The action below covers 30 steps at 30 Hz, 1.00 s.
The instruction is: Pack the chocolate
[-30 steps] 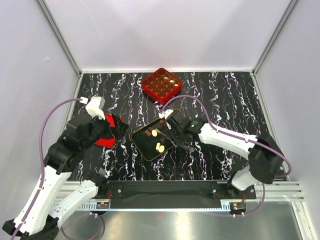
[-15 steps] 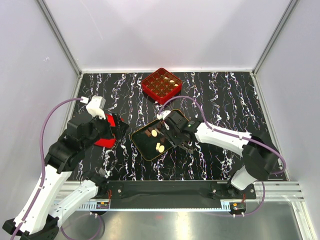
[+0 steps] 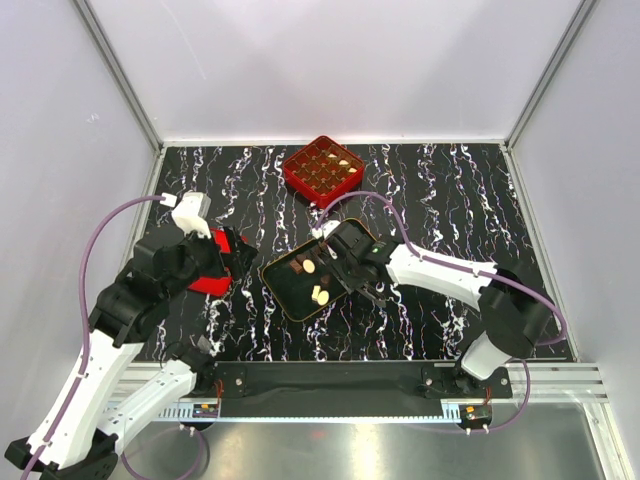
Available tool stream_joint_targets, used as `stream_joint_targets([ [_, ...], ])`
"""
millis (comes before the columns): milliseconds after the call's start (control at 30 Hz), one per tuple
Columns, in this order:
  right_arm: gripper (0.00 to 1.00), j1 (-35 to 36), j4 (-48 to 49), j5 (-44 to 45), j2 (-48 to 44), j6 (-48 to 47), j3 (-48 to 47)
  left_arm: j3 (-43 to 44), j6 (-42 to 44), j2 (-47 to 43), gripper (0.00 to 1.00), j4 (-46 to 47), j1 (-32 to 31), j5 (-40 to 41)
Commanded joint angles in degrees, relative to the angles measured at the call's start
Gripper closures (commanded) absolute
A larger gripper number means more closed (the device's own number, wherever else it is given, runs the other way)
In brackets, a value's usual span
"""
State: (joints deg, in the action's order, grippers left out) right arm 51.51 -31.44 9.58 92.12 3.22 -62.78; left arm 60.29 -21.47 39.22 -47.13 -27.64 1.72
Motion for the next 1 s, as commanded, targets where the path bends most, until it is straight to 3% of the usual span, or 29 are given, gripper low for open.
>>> stream_joint_targets([
  [0,0.56,0.61,-0.55,1.4,-3.25,-0.15,-3.31,2.64,-0.23,-0.11,0.01,1.61,0.22,-0.13],
  [400,0.6,0.61,-6.18,2.71,-13.36,-0.05,-9.19,2.99,-0.24,-0.55,0.01,1.7,0.22,-0.31],
  [500,0.6,-0.87,-6.17,5.44,-11.0,-2.95,-15.24,2.99,-0.06,-0.46,0.01,1.87,0.22,-0.31],
  [600,0.6,-4.3,-7.23,4.13,-2.77,-5.94,-26.38,3.08,0.12,-0.29,0.01,1.7,0.22,-0.22],
  [733,0.59,-5.54,-11.26,3.08,3.77,-6.56,-34.05,3.78,0.2,-0.46,0.01,1.43,0.22,0.22],
  [967,0.56,-2.12,-10.23,0.79,-3.16,-4.11,-20.21,3.96,0.91,-0.81,0.01,1.08,0.22,0.22],
])
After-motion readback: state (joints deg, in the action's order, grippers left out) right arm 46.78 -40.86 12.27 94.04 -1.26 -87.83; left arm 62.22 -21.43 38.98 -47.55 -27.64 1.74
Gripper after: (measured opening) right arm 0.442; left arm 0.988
